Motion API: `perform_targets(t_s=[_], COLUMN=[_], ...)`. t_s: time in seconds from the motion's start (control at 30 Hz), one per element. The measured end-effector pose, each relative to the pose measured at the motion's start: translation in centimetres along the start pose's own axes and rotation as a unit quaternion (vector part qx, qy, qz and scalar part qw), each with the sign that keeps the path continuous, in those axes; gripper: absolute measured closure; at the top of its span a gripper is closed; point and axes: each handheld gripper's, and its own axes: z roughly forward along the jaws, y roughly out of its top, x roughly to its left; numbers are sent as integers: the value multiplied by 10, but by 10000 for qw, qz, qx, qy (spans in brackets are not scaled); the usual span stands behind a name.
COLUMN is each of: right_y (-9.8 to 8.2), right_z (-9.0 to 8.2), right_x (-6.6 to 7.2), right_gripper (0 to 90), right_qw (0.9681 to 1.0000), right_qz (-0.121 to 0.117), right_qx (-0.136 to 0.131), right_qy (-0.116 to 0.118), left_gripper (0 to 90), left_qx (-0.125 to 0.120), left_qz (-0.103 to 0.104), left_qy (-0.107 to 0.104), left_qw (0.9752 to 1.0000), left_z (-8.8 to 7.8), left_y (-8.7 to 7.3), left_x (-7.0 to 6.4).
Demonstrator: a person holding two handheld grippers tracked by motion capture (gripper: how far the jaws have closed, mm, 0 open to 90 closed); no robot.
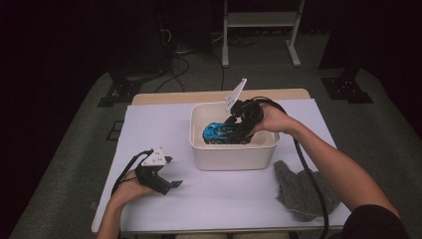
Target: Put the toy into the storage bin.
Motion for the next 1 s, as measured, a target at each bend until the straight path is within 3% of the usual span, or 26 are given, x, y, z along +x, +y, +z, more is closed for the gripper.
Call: perform_targets(t_s=[1.0], right_y=[-7], right_z=[39], right_x=[-13], right_gripper=[273], right_qw=[9988], right_qz=[223], right_qx=[379], right_qy=[228], left_gripper=[70], left_qx=[-45], left_qz=[-29], left_qy=[0], left_qw=[10000], left_z=[-2], left_y=[-2], left_x=[1])
